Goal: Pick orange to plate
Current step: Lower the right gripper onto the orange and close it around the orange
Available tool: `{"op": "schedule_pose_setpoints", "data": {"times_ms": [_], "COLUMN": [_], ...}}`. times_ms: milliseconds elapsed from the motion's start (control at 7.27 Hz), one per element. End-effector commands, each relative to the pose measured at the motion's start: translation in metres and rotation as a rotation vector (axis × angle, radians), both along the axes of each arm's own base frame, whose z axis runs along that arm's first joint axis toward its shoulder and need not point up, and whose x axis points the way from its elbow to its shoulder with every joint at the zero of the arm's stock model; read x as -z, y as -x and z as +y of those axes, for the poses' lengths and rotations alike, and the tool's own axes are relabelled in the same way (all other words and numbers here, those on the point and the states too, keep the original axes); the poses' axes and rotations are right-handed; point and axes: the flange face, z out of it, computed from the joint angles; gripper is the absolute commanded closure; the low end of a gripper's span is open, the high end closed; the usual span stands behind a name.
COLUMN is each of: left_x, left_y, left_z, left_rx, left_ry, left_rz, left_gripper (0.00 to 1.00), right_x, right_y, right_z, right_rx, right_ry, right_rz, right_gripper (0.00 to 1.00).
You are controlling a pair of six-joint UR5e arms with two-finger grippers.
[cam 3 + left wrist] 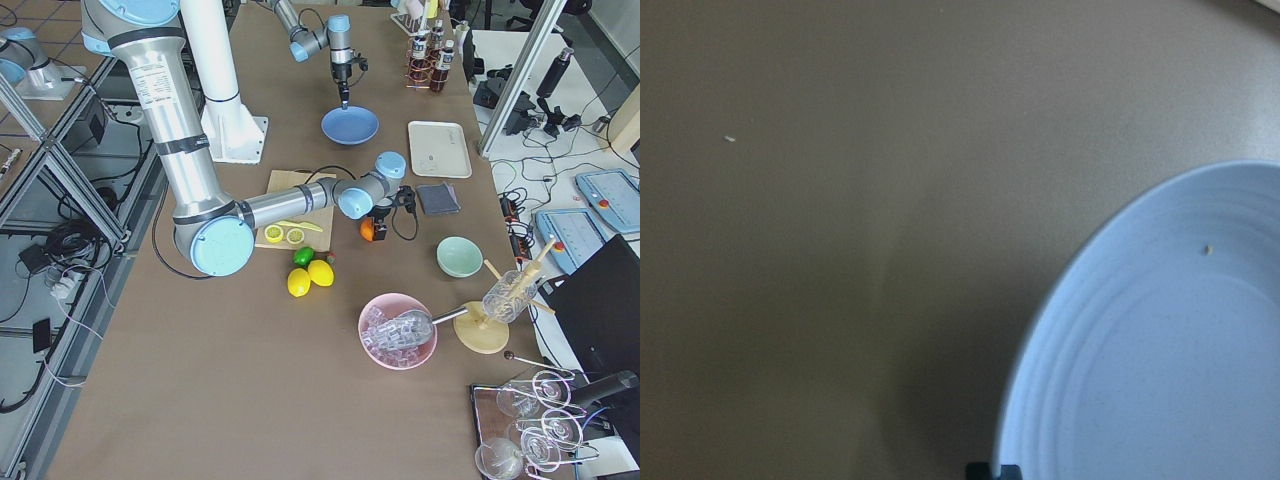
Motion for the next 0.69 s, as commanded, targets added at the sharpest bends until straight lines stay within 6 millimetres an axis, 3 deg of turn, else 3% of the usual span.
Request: {"op": "schedule_pose_setpoints", "data": {"times_ms": [0, 275, 413, 550], "left_x": [0.004, 0.013, 0.007, -0.001], "left_y": [-0.005, 0.003, 0.023, 0.052], "left_z": [0.003, 0.0, -0.018, -0.041], "left_rx": [-0.008, -0.003, 0.019, -0.025], "left_ry": [-0.004, -0.016, -0.024, -0.078], "left_rz": [0.004, 0.02, 0.013, 0.002], "left_gripper": [0.04, 0.03, 0.03, 0.03], "right_x": [0.004, 0.067, 0.113, 0.167], "right_y": [0.001, -0.008, 0.007, 0.058], "right_z": [-0.001, -0.001, -0.008, 0.007], "right_rx": [-0.005, -0.057, -0.12, -0.171], "right_ry": [-0.007, -0.038, -0.005, 0.053], "right_rz": [0.0, -0.072, -0.115, -0.143], "right_gripper": [1.0, 1.0, 1.0, 1.0]}}
